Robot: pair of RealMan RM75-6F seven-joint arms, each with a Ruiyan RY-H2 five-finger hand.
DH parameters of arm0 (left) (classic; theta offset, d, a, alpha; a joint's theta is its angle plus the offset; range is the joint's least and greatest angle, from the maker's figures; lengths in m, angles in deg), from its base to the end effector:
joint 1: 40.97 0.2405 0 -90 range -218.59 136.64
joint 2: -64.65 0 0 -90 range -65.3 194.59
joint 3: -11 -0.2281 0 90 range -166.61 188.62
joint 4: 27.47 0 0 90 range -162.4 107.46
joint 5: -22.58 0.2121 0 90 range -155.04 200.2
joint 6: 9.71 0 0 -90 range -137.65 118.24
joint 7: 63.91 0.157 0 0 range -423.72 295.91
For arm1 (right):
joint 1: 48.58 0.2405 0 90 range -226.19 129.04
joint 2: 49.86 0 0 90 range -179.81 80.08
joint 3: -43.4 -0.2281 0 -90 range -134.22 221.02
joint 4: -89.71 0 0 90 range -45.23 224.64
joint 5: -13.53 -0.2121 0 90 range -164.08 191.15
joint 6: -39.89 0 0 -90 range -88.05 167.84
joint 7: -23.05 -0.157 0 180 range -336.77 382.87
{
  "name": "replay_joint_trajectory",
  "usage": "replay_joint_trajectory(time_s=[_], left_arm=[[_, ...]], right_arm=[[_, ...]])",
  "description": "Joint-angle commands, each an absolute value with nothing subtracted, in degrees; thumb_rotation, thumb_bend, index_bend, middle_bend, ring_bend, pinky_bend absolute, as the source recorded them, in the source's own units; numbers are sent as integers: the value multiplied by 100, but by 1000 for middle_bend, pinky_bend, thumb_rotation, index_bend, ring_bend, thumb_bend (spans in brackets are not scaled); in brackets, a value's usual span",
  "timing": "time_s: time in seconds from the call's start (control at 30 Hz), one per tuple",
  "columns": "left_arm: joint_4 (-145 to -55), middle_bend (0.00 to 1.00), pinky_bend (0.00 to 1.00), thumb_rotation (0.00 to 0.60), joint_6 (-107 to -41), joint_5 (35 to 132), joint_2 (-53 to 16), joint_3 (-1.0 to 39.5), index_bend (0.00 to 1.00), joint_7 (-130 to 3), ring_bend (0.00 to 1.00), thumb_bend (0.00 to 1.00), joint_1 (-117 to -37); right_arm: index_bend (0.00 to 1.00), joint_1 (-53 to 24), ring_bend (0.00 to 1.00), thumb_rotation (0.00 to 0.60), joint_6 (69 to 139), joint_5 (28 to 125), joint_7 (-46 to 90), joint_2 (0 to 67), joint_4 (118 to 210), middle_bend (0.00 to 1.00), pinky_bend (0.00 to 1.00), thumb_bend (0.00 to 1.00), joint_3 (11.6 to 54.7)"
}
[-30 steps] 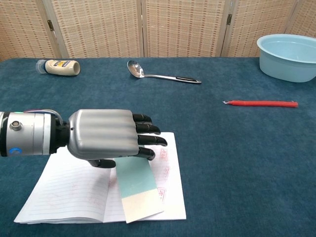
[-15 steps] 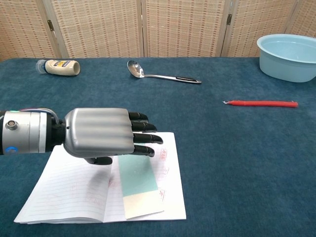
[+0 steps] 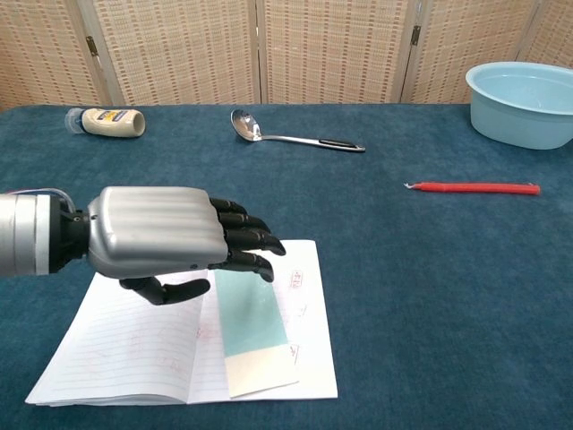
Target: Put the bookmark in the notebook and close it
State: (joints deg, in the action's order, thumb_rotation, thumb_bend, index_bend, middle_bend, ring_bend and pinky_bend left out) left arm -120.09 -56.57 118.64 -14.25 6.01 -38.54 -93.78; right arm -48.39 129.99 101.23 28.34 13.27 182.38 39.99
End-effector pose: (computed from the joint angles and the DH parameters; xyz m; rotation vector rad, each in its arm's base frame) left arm -0.0892 0.2595 -0.0419 -2.5800 -0.0672 -0.7650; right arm -0.2911 -0.1702 0.1616 1.3437 -0.7903 0.8403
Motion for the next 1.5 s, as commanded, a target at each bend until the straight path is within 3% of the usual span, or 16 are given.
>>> replay_joint_trajectory(time_s=[0.03, 0.33, 1.0, 1.5], left_arm=[[-12076, 66, 165, 600, -5639, 11878, -1446, 581, 208, -3759, 62, 719, -9348], [-12225, 23, 134, 600, -5606, 11857, -1760, 614, 221, -3165, 0, 720, -9240], [-12135, 0, 127, 600, -5229, 10937, -2601, 931, 226, -1678, 0, 720, -9186], [-12162, 0, 125, 586, -5324, 10422, -2697, 851, 251, -876, 0, 720, -9115]], right_arm=[[81, -4841, 81, 600, 13004, 10134, 2831, 1329, 18233, 140, 114, 210, 4002], [81, -4853, 81, 600, 13016, 10145, 2811, 1320, 18225, 140, 114, 210, 4007], [81, -4835, 81, 600, 12942, 10096, 2692, 1351, 18121, 140, 114, 210, 4001], [81, -4841, 81, 600, 12935, 10084, 2665, 1367, 18088, 140, 114, 210, 4003]])
